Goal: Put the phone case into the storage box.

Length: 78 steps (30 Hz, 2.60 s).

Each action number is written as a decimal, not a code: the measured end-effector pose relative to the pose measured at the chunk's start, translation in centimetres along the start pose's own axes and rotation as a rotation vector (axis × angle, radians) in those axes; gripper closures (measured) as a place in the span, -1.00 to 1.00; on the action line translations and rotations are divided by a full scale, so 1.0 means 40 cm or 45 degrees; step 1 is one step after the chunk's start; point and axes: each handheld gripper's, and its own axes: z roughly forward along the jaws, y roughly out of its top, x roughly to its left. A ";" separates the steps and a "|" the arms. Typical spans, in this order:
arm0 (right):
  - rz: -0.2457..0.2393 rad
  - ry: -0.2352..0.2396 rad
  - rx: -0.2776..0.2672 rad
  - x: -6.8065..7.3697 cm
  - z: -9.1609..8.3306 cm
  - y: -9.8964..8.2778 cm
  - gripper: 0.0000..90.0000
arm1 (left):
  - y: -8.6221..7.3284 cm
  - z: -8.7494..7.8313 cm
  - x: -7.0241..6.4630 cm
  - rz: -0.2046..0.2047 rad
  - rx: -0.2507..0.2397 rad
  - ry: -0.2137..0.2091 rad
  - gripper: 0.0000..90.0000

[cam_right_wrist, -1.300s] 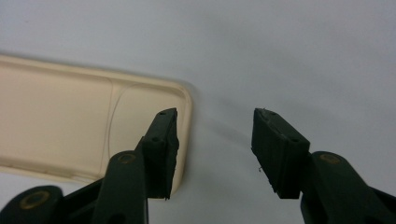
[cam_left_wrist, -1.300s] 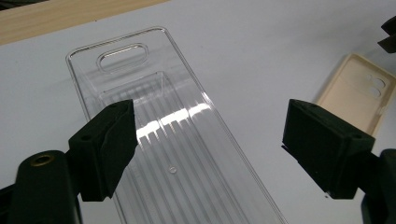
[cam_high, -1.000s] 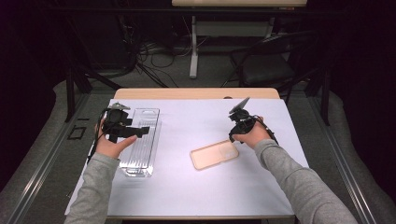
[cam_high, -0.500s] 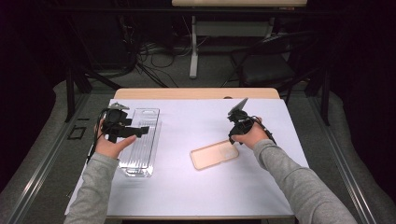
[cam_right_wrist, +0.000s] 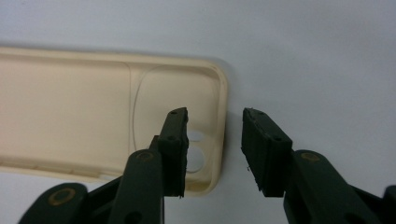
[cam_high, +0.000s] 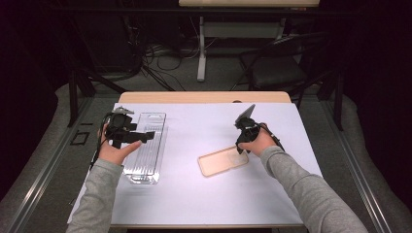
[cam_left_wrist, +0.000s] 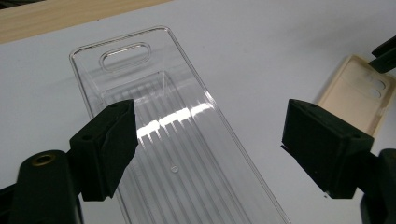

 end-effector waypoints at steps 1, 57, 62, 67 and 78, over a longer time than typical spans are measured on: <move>-0.009 -0.013 0.018 0.001 -0.001 0.001 0.37 | 0.000 0.000 0.000 0.000 0.000 -0.001 -0.59; 0.074 -0.018 0.152 -0.024 0.022 0.003 0.91 | -0.002 0.002 0.006 -0.004 0.007 0.006 -0.59; 0.078 -0.021 0.159 -0.024 0.021 0.002 0.92 | -0.001 0.002 0.006 -0.001 0.008 0.006 -0.59; 0.071 -0.022 0.165 -0.025 0.021 0.002 0.93 | -0.002 0.003 0.006 -0.003 0.007 0.007 -0.59; 0.073 -0.009 0.157 -0.025 0.016 0.001 0.94 | -0.002 0.000 0.008 -0.009 0.003 0.007 -0.59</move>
